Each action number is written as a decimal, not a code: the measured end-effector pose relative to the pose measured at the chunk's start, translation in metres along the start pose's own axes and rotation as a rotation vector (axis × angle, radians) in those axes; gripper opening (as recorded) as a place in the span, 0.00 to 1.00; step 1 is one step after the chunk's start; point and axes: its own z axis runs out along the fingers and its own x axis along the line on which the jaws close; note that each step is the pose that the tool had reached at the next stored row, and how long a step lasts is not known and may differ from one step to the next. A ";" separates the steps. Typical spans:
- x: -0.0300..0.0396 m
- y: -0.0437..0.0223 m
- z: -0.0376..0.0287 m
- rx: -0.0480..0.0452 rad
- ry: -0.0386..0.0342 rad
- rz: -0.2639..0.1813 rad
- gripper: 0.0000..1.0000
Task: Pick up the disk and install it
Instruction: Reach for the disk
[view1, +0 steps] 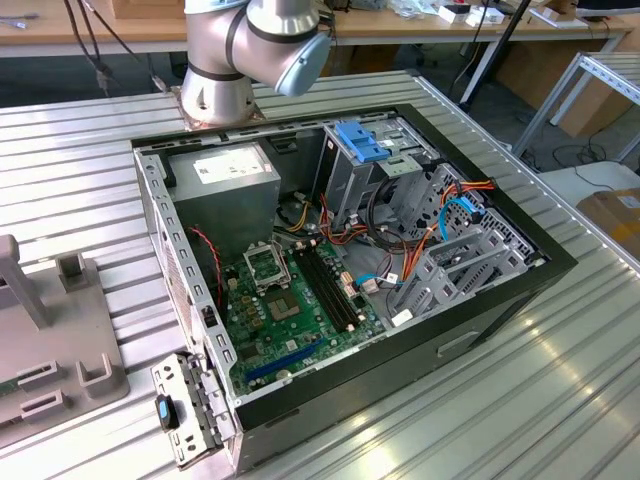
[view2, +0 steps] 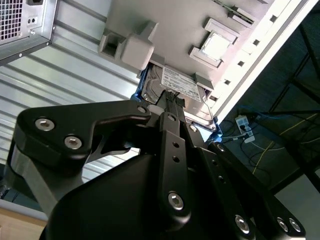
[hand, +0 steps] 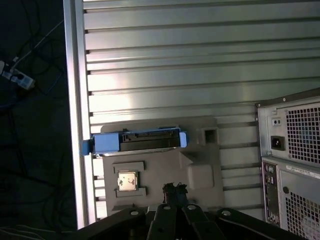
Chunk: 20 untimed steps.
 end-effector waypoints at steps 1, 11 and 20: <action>0.0014 -0.0001 0.0000 -0.0001 0.0000 0.000 0.11; 0.0267 -0.0021 -0.0003 -0.0001 0.0000 0.000 0.11; 0.0531 -0.0041 -0.0004 -0.0001 0.0000 0.000 0.11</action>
